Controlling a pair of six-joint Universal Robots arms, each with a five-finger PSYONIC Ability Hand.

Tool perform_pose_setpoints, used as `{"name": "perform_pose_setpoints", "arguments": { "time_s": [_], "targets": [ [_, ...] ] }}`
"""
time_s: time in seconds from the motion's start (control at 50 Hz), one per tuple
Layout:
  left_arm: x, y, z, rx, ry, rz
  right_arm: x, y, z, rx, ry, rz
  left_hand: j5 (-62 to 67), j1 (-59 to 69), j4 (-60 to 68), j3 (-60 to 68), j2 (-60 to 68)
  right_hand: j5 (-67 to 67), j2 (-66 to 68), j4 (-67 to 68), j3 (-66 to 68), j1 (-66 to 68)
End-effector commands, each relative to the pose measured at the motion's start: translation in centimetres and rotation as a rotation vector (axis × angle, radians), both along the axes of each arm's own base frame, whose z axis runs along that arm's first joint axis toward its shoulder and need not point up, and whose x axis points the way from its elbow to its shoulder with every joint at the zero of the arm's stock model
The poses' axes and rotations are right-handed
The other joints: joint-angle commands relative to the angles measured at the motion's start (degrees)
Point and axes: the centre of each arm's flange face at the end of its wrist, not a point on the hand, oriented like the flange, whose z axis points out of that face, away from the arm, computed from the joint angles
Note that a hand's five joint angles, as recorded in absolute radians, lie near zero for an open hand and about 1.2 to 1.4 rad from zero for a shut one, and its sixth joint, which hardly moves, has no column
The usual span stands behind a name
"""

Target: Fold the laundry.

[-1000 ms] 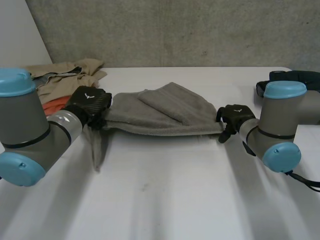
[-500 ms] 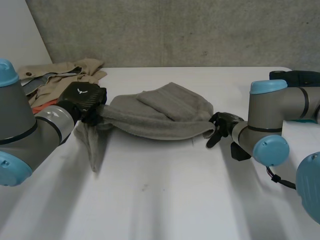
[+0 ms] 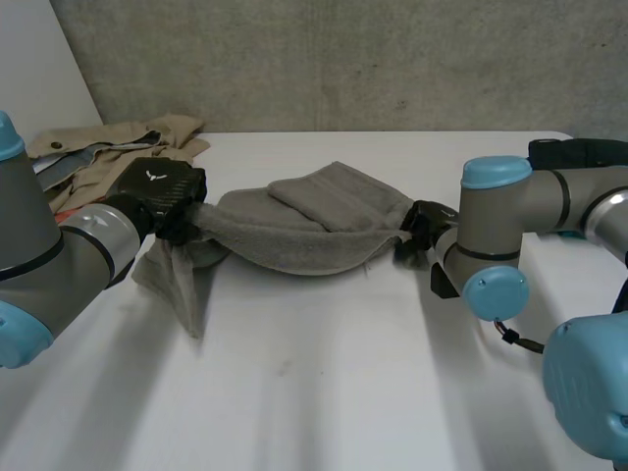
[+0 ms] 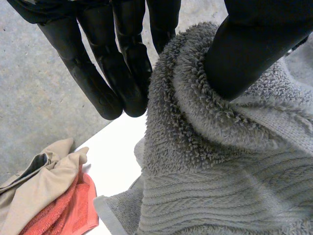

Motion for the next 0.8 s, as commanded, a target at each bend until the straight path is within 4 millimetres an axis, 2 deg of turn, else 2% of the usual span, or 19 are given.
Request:
{"name": "perform_pose_setpoints", "arguments": {
  "time_s": [0.02, 0.06, 0.08, 0.14, 0.16, 0.2, 0.22, 0.3, 0.34, 0.38, 0.44, 0.52, 0.58, 0.62, 0.66, 0.7, 0.72, 0.74, 0.8],
  "targets": [
    [0.1, 0.1, 0.4, -0.005, 0.004, 0.004, -1.3, -0.6, 2.1, -0.033, 0.032, -0.058, 12.9, 13.7, 11.3, 12.0, 11.5, 24.6, 24.1, 24.5, 24.4, 24.3],
    [0.2, 0.1, 0.6, -0.005, 0.004, 0.007, -2.4, -0.6, 3.5, -0.042, 0.075, -0.075, 12.9, 13.7, 11.3, 12.0, 11.5, 24.6, 24.1, 24.5, 24.4, 24.3],
    [0.2, 0.3, 0.9, -0.007, 0.005, 0.006, -3.4, -0.4, 5.3, -0.067, 0.126, -0.074, 12.9, 13.7, 11.3, 12.0, 11.5, 24.6, 24.1, 24.5, 24.4, 24.3],
    [0.5, 0.6, 1.3, 0.012, -0.005, 0.008, -4.8, -0.1, 8.3, -0.136, 0.245, -0.016, 12.9, 13.7, 11.3, 12.0, 11.5, 24.6, 24.1, 24.5, 24.4, 24.3],
    [0.6, 0.7, 1.4, 0.021, -0.008, 0.011, -5.7, 0.6, 9.8, -0.176, 0.357, 0.061, 12.9, 13.7, 11.3, 12.0, 11.5, 24.6, 24.1, 24.5, 24.4, 24.3],
    [0.8, 1.0, 1.6, 0.039, -0.014, 0.012, -6.2, 1.8, 11.4, -0.225, 0.48, 0.164, 12.9, 13.7, 11.3, 12.0, 11.5, 24.6, 24.1, 24.5, 24.4, 24.3],
    [0.9, 1.5, 1.7, 0.065, -0.022, 0.006, -6.8, 3.3, 12.6, -0.268, 0.61, 0.268, 12.9, 13.7, 11.3, 12.0, 11.5, 24.6, 24.1, 24.5, 24.4, 24.3],
    [1.0, 2.7, 2.0, 0.145, -0.062, -0.025, -8.4, 7.0, 15.2, -0.356, 0.896, 0.434, 12.9, 13.7, 11.3, 12.0, 11.5, 24.6, 24.1, 24.5, 24.4, 24.3],
    [1.1, 3.3, 1.9, 0.182, -0.089, -0.043, -9.2, 8.1, 15.9, -0.356, 0.978, 0.45, 12.9, 13.7, 11.3, 12.0, 11.5, 24.6, 24.1, 24.5, 24.4, 24.3],
    [0.9, 4.2, 1.7, 0.232, -0.131, -0.085, -10.1, 9.6, 15.8, -0.307, 1.055, 0.485, 12.9, 13.7, 11.3, 12.0, 11.5, 24.6, 24.1, 24.5, 24.4, 24.3],
    [0.7, 5.1, 1.2, 0.274, -0.179, -0.13, -10.4, 10.8, 15.5, -0.254, 1.092, 0.54, 12.9, 13.7, 11.3, 12.0, 11.5, 24.6, 24.1, 24.5, 24.4, 24.3],
    [0.0, 4.2, -0.9, 0.294, -0.251, -0.171, -10.4, 11.7, 13.9, -0.166, 1.11, 0.642, 12.9, 13.7, 11.3, 12.0, 11.5, 24.6, 24.1, 24.5, 24.4, 24.3],
    [-0.6, 2.1, -2.9, 0.279, -0.309, -0.163, -9.8, 10.8, 11.8, -0.12, 1.112, 0.69, 12.9, 13.7, 11.3, 12.0, 11.5, 24.6, 24.1, 24.5, 24.4, 24.3],
    [-0.9, 0.2, -3.9, 0.26, -0.355, -0.138, -9.1, 9.4, 10.7, -0.123, 1.112, 0.692, 12.9, 13.7, 11.3, 12.0, 11.5, 24.6, 24.1, 24.5, 24.4, 24.3],
    [-1.3, -2.1, -3.8, 0.21, -0.372, -0.1, -8.4, 7.2, 10.3, -0.169, 1.114, 0.647, 12.9, 13.7, 11.3, 12.0, 11.5, 24.6, 24.1, 24.5, 24.4, 24.3],
    [-1.7, -3.6, -2.9, 0.156, -0.365, -0.074, -8.0, 5.2, 10.8, -0.228, 1.113, 0.574, 12.9, 13.7, 11.3, 12.0, 11.5, 24.6, 24.1, 24.5, 24.4, 24.3],
    [-2.0, -4.4, -2.0, 0.115, -0.355, -0.065, -7.7, 4.2, 11.4, -0.268, 1.106, 0.528, 12.9, 13.7, 11.3, 12.0, 11.5, 24.6, 24.1, 24.5, 24.4, 24.3],
    [-2.5, -5.6, 0.6, 0.014, -0.323, -0.048, -7.1, 2.4, 13.0, -0.351, 1.078, 0.418, 12.9, 13.7, 11.3, 12.0, 11.5, 24.6, 24.1, 24.5, 24.4, 24.3],
    [-3.4, -6.8, 5.5, -0.17, -0.248, -0.034, -6.6, -0.2, 16.6, -0.516, 0.993, 0.221, 12.9, 13.7, 11.3, 12.0, 11.5, 24.6, 24.1, 24.5, 24.4, 24.3]
  ]
}}
